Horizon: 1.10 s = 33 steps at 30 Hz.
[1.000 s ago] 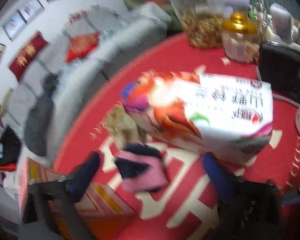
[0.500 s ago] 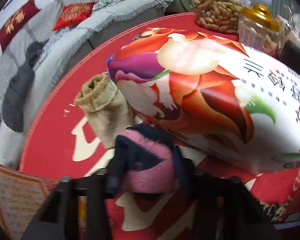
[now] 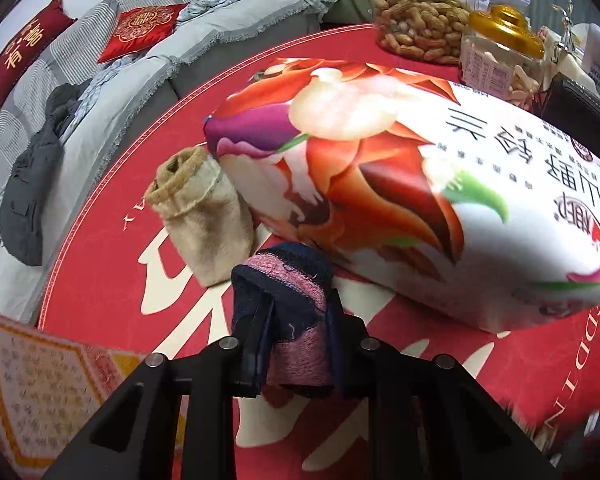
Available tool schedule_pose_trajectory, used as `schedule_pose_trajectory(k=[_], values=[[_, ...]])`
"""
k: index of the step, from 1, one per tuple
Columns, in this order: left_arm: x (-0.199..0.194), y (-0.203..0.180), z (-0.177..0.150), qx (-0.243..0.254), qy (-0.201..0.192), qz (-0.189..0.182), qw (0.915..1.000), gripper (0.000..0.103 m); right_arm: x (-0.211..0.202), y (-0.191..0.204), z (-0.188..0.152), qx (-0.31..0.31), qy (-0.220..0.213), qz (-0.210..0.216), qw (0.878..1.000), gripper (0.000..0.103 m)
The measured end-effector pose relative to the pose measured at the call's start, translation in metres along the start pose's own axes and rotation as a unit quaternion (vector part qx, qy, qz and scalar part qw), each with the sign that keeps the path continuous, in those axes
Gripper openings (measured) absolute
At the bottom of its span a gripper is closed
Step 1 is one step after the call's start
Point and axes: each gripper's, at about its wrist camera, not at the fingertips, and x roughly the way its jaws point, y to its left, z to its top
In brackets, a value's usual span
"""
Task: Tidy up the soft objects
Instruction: 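Grasp the dark-and-pink knit sock with the left tool while the right tool grasps the leopard scarf, then lift the knit sock and leopard scarf and carry them toward the box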
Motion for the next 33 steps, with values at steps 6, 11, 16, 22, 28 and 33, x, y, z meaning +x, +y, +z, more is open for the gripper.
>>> schedule_pose_trajectory(k=[6,11,16,22,28,33], values=[[-0.027,0.008,-0.008,-0.025,-0.006,-0.004,0.9997,0.019,-0.015,-0.021,-0.007,0.071,0.016,0.019,0.997,0.017],[-0.066,-0.01,-0.027,-0.018,-0.019,0.009,0.9996,0.019,-0.05,-0.054,-0.02,0.174,-0.023,0.047,0.983,0.016],[-0.092,-0.019,-0.031,-0.036,-0.029,-0.004,0.9989,0.019,-0.075,-0.085,-0.025,0.237,-0.049,0.025,0.97,0.016],[-0.124,-0.025,-0.019,-0.045,-0.063,-0.024,0.9967,0.019,-0.097,-0.111,-0.002,0.242,-0.081,-0.02,0.967,0.016],[-0.13,-0.015,0.001,-0.069,-0.067,-0.022,0.9952,0.019,-0.112,-0.141,0.023,0.246,-0.111,-0.048,0.962,0.016],[-0.134,-0.007,0.014,-0.076,-0.068,-0.013,0.9947,0.019,-0.122,-0.158,0.039,0.255,-0.134,-0.054,0.956,0.013]])
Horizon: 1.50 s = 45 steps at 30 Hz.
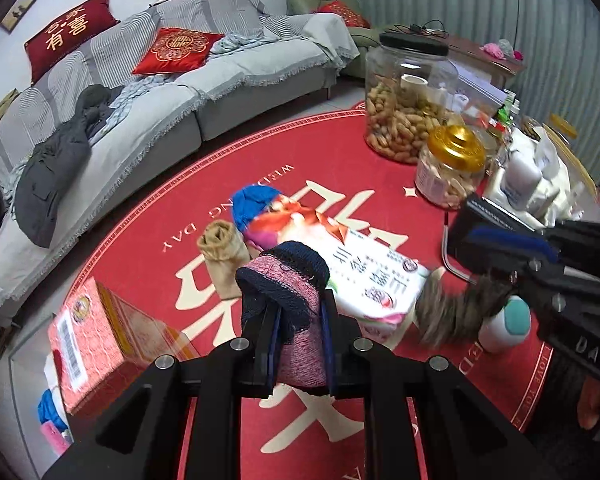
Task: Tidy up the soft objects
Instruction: 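Lift the knit sock and leopard scarf and carry them toward the box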
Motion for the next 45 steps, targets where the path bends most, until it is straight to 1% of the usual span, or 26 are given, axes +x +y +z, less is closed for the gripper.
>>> schedule_pose_trajectory(k=[3,5,7,9,10,12,13,15,17,19,20,21,22,23,24,25,26,28,29,31,34,36,38,41,45], values=[[0.003,0.009,0.009,-0.012,0.006,0.007,0.9999,0.019,0.0,-0.002,0.018,0.011,-0.012,-0.002,1.0,0.013],[0.01,0.021,0.016,-0.031,0.019,0.008,0.9993,0.019,0.006,-0.003,0.027,0.011,-0.013,-0.005,1.0,0.013],[0.014,0.032,0.017,-0.043,0.035,0.013,0.9984,0.019,0.015,-0.002,0.034,0.006,-0.001,-0.015,1.0,0.013],[0.01,0.033,0.013,-0.04,0.029,0.012,0.9987,0.019,0.023,0.0,0.033,0.001,0.031,0.007,0.999,0.014],[0.007,0.032,0.009,-0.035,0.025,0.01,0.999,0.019,0.021,0.004,0.027,-0.007,0.039,0.005,0.999,0.023],[0.005,0.029,0.004,-0.028,0.023,0.006,0.9993,0.019,0.019,0.014,0.009,-0.035,0.055,-0.009,0.998,0.091],[0.006,0.028,0.001,-0.028,0.025,0.003,0.9993,0.019,0.021,0.018,-0.001,-0.05,0.06,-0.023,0.997,0.095],[0.006,0.03,-0.001,-0.032,0.028,0.0,0.9991,0.019,0.031,0.03,-0.024,-0.1,0.08,-0.069,0.989,0.095],[0.003,0.034,-0.003,-0.037,0.028,-0.002,0.9989,0.019,0.045,0.035,-0.041,-0.135,0.1,-0.097,0.981,0.095],[0.0,0.038,-0.003,-0.044,0.026,-0.006,0.9987,0.019,0.06,0.037,-0.053,-0.165,0.126,-0.107,0.972,0.095],[-0.001,0.041,-0.004,-0.049,0.026,-0.008,0.9984,0.019,0.072,0.036,-0.062,-0.183,0.145,-0.113,0.966,0.09],[-0.003,0.043,-0.004,-0.055,0.026,-0.009,0.9981,0.019,0.08,0.035,-0.068,-0.197,0.158,-0.117,0.96,0.065],[-0.003,0.044,-0.004,-0.056,0.026,-0.008,0.998,0.019,0.091,0.034,-0.075,-0.211,0.178,-0.115,0.954,0.043],[-0.004,0.045,-0.004,-0.058,0.026,-0.009,0.9979,0.019,0.098,0.032,-0.078,-0.213,0.191,-0.102,0.953,0.03],[-0.005,0.045,-0.003,-0.059,0.026,-0.012,0.9978,0.019,0.096,0.031,-0.076,-0.207,0.183,-0.087,0.957,0.026],[-0.006,0.045,-0.001,-0.058,0.025,-0.015,0.9979,0.019,0.094,0.031,-0.074,-0.204,0.186,-0.084,0.957,0.026],[-0.006,0.044,0.002,-0.056,0.023,-0.017,0.998,0.019,0.088,0.031,-0.071,-0.206,0.178,-0.084,0.959,0.025],[-0.007,0.04,0.01,-0.053,0.018,-0.022,0.9982,0.019,0.066,0.03,-0.061,-0.188,0.158,-0.059,0.968,0.025],[-0.007,0.036,0.016,-0.051,0.014,-0.028,0.9982,0.019,0.051,0.03,-0.054,-0.178,0.141,-0.049,0.973,0.025],[-0.007,0.027,0.027,-0.042,0.006,-0.037,0.9984,0.019,0.023,0.028,-0.035,-0.162,0.103,-0.048,0.98,0.025],[0.002,0.018,0.044,-0.029,0.003,-0.027,0.9992,0.019,0.0,0.016,0.001,-0.114,0.046,-0.061,0.991,0.025],[0.006,0.022,0.052,-0.037,0.007,-0.019,0.9991,0.019,-0.001,0.0,0.031,-0.067,0.021,-0.066,0.995,0.025],[0.006,0.031,0.057,-0.044,0.007,-0.001,0.999,0.019,0.007,-0.003,0.053,-0.049,0.009,-0.073,0.996,0.025],[-0.001,0.05,0.061,-0.057,0.004,0.02,0.9982,0.019,0.024,-0.001,0.073,-0.031,0.01,-0.061,0.998,0.025],[-0.009,0.077,0.059,-0.077,0.007,0.043,0.996,0.019,0.047,0.016,0.086,-0.02,0.021,-0.035,0.999,0.025]])
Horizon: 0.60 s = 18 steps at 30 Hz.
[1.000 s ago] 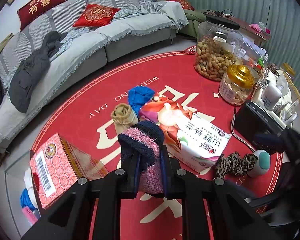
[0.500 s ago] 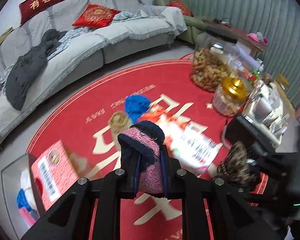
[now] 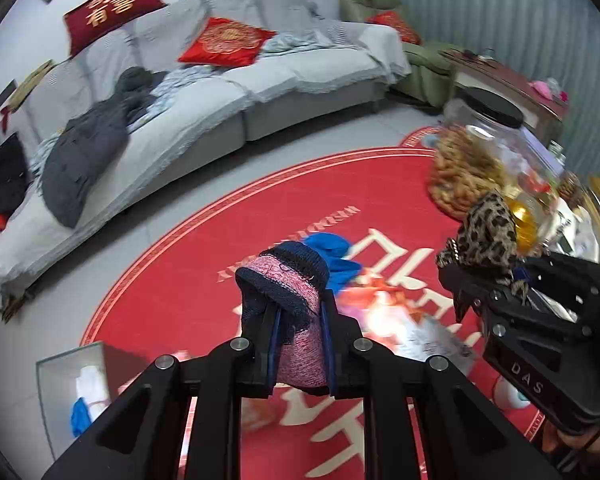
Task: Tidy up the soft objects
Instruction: 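Lift the knit sock and leopard scarf and carry them toward the box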
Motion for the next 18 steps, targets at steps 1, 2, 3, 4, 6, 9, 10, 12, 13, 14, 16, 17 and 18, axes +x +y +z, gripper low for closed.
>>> schedule_pose_trajectory(k=[1,2,3,4,6,9,10,12,13,14,16,17,18], values=[[-0.002,0.009,-0.001,-0.008,0.002,0.005,1.0,0.019,0.002,0.008,0.002,0.002,0.0,0.005,1.0,0.025],[-0.003,0.017,-0.002,-0.015,0.004,0.007,0.9999,0.019,0.002,0.013,0.004,0.003,-0.001,0.01,1.0,0.025],[-0.004,0.025,-0.003,-0.022,0.005,0.01,0.9997,0.019,0.004,0.019,0.006,0.003,-0.003,0.015,1.0,0.025],[-0.005,0.033,-0.005,-0.028,0.005,0.013,0.9995,0.019,0.003,0.025,0.007,0.002,-0.004,0.021,1.0,0.025],[-0.009,0.044,-0.009,-0.036,0.003,0.017,0.9992,0.019,0.003,0.04,0.011,-0.004,-0.004,0.028,1.0,0.025],[-0.016,0.07,-0.017,-0.056,0.002,0.024,0.9981,0.019,0.005,0.061,0.018,-0.01,-0.002,0.043,0.999,0.025],[-0.017,0.078,-0.02,-0.064,0.003,0.027,0.9976,0.019,0.005,0.07,0.02,-0.013,-0.002,0.049,0.999,0.025],[-0.02,0.095,-0.027,-0.078,0.005,0.035,0.9963,0.019,0.006,0.084,0.023,-0.021,0.0,0.058,0.998,0.025],[-0.022,0.106,-0.033,-0.087,0.007,0.041,0.9953,0.019,0.007,0.093,0.025,-0.027,0.001,0.063,0.998,0.025],[-0.024,0.115,-0.038,-0.095,0.009,0.045,0.9944,0.019,0.008,0.105,0.027,-0.036,0.003,0.069,0.997,0.025],[-0.026,0.135,-0.05,-0.113,0.016,0.055,0.992,0.019,0.009,0.126,0.029,-0.05,0.004,0.079,0.996,0.025],[-0.028,0.142,-0.055,-0.119,0.017,0.059,0.991,0.019,0.01,0.139,0.03,-0.06,0.005,0.085,0.995,0.025],[-0.03,0.15,-0.06,-0.126,0.018,0.063,0.9899,0.019,0.011,0.151,0.03,-0.067,0.006,0.091,0.994,0.025]])
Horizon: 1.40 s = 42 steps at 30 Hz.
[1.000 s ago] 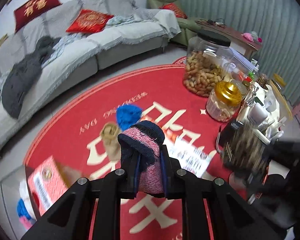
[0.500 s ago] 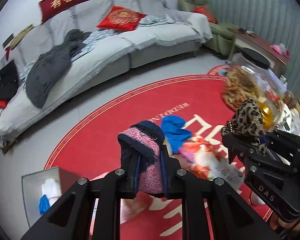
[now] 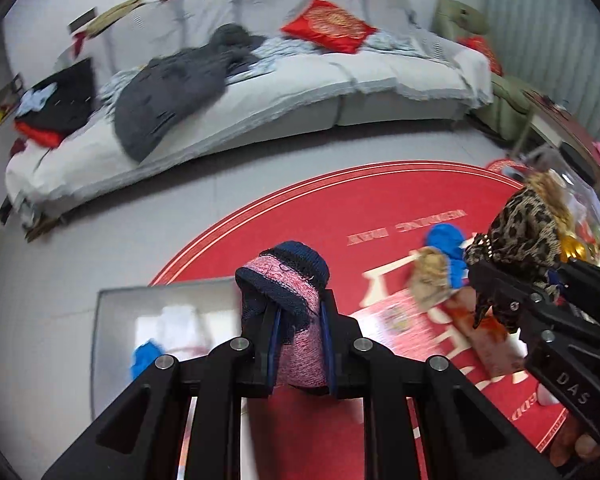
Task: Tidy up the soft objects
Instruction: 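Lift the knit sock and leopard scarf and carry them toward the box, then lower the knit sock and leopard scarf into the box and open both tools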
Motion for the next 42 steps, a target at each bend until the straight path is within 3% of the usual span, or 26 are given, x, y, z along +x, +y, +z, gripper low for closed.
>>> schedule_pose_trajectory(k=[6,11,20,34,42], values=[[-0.009,0.06,-0.025,-0.04,0.008,0.032,0.9987,0.019,0.013,0.064,0.005,-0.041,0.007,0.039,0.998,0.025],[-0.005,0.104,-0.056,-0.079,0.036,0.053,0.9948,0.019,0.027,0.126,0.003,-0.094,0.023,0.076,0.992,0.025],[0.014,0.152,-0.105,-0.136,0.08,0.057,0.9859,0.019,0.062,0.212,-0.02,-0.166,0.074,0.114,0.977,0.025],[0.042,0.172,-0.131,-0.162,0.111,0.044,0.9795,0.019,0.106,0.228,-0.028,-0.188,0.123,0.11,0.968,0.025],[0.05,0.168,-0.133,-0.153,0.118,0.042,0.9803,0.019,0.119,0.232,-0.03,-0.195,0.137,0.11,0.965,0.029]])
